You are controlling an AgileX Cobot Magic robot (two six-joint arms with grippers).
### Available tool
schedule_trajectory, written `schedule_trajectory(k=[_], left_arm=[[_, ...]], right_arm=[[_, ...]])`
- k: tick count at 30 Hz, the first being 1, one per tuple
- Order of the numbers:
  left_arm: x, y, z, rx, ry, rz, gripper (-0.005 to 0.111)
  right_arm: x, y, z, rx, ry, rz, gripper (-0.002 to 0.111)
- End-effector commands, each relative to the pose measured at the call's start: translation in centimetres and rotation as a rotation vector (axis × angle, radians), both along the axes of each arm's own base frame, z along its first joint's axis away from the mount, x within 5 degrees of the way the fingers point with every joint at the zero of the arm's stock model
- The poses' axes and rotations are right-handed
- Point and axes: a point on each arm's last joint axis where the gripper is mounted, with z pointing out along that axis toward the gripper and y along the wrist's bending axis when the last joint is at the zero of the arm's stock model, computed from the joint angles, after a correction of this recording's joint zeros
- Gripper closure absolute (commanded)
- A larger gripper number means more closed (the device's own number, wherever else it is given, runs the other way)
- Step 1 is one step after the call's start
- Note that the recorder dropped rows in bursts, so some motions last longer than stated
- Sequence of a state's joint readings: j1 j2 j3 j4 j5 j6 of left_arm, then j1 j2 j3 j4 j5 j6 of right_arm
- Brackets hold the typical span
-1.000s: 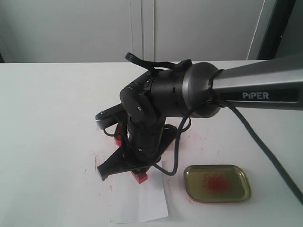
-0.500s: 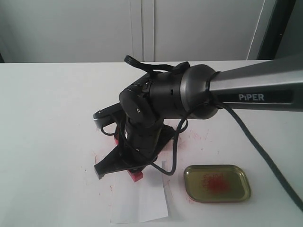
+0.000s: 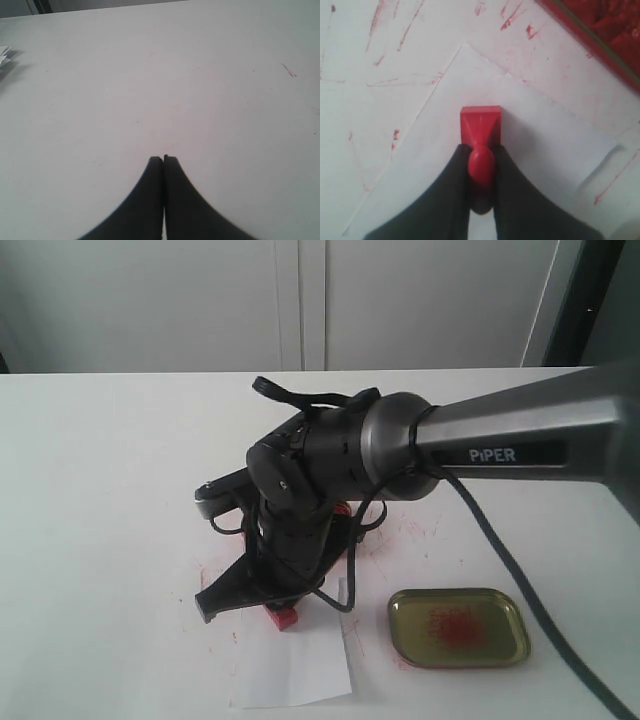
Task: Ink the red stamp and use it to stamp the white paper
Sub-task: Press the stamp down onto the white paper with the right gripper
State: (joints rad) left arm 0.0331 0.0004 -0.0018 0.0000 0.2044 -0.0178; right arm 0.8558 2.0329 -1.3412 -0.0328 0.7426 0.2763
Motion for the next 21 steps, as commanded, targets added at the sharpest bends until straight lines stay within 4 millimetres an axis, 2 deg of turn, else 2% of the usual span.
schedule_trajectory(k=[1, 14, 21], left_arm=[[0.0, -0.1, 0.0, -0.009, -0.001, -0.005, 0.107], [0.0, -0.1, 0.0, -0.009, -0.001, -0.005, 0.107], [0.0, -0.1, 0.0, -0.009, -0.001, -0.005, 0.107]], right_arm=[[-0.4, -0.3, -4.1, -0.09, 0.088, 0.004, 0.108], [-0.5, -0.3, -4.8, -0.104, 0.103, 0.002, 0.108], [-0.6, -0.4, -6.8, -0.135, 0.134, -0.001, 0.108]])
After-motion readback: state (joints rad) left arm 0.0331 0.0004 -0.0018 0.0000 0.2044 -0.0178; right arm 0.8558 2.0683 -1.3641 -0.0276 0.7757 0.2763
